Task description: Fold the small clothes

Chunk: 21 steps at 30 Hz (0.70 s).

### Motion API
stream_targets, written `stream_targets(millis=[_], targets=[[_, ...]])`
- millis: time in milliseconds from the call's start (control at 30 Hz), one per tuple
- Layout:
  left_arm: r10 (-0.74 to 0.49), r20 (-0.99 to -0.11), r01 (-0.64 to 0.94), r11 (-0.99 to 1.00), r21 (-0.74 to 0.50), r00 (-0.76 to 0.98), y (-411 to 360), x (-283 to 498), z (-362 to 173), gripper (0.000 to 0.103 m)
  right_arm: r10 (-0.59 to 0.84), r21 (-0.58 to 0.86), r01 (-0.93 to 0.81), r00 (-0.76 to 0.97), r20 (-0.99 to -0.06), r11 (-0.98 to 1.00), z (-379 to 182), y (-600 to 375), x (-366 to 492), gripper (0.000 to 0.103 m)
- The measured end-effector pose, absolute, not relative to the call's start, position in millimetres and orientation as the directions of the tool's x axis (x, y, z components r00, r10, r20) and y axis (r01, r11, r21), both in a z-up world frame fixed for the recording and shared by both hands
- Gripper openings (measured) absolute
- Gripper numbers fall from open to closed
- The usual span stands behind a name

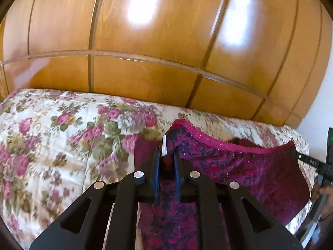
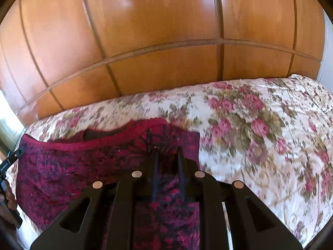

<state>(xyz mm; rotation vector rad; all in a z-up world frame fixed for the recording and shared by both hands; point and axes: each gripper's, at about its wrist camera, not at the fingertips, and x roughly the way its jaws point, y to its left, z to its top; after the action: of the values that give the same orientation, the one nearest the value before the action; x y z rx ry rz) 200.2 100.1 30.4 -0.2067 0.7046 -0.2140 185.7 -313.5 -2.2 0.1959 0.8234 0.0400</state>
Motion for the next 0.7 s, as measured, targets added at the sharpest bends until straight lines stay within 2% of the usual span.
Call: stream_targets(millis=[67,233,433,567,600,633,667,700], targets=[[-0.268,-0.619,0.121,0.955,-0.270,0.738,95.6,205.5,27.5,0.011,0.111,0.182,0.036,0.671,-0.733,0.983,-7.5,-308.5,190.0,0.015],[-0.240,-0.619,0.152,0.969,-0.193,0.748,87.3,187.4,18.1,0.011,0.109,0.172,0.031,0.658,-0.745,0.985,-26.8,-311.0,176.1,0.015],[-0.283,-0.599,0.140,0.951,-0.275,0.749,97.5,206.7,29.7,0.011,0.119,0.211,0.048,0.696,-0.709,0.976,-10.5,-315.7,190.9,0.015],[-0.263,-0.675,0.059,0.949,-0.309,0.689,97.9,253.3,12.4,0.011,0.122,0.227,0.075,0.664,-0.738,0.971,-17.3,-314.2,225.0,0.016],[-0.265,-0.705,0.058,0.951,-0.304,0.658,94.7,260.9,5.4,0.011,0.126,0.224,0.077,0.631,-0.765,0.971,-25.4,-312.3,233.0,0.018],[-0.259,-0.736,0.047,0.954,-0.296,0.625,92.4,265.4,-1.5,0.012,0.114,0.214,0.087,0.624,-0.773,0.973,-29.4,-311.2,234.1,0.027],[-0.258,-0.738,0.035,0.952,-0.303,0.624,94.0,263.3,-3.3,0.015,0.113,0.211,0.085,0.626,-0.771,0.974,-30.5,-310.7,231.5,0.031],[-0.286,-0.723,0.045,0.942,-0.334,0.629,97.9,257.5,-2.6,0.022,0.135,0.225,0.062,0.635,-0.760,0.972,-30.0,-310.6,224.6,0.041]])
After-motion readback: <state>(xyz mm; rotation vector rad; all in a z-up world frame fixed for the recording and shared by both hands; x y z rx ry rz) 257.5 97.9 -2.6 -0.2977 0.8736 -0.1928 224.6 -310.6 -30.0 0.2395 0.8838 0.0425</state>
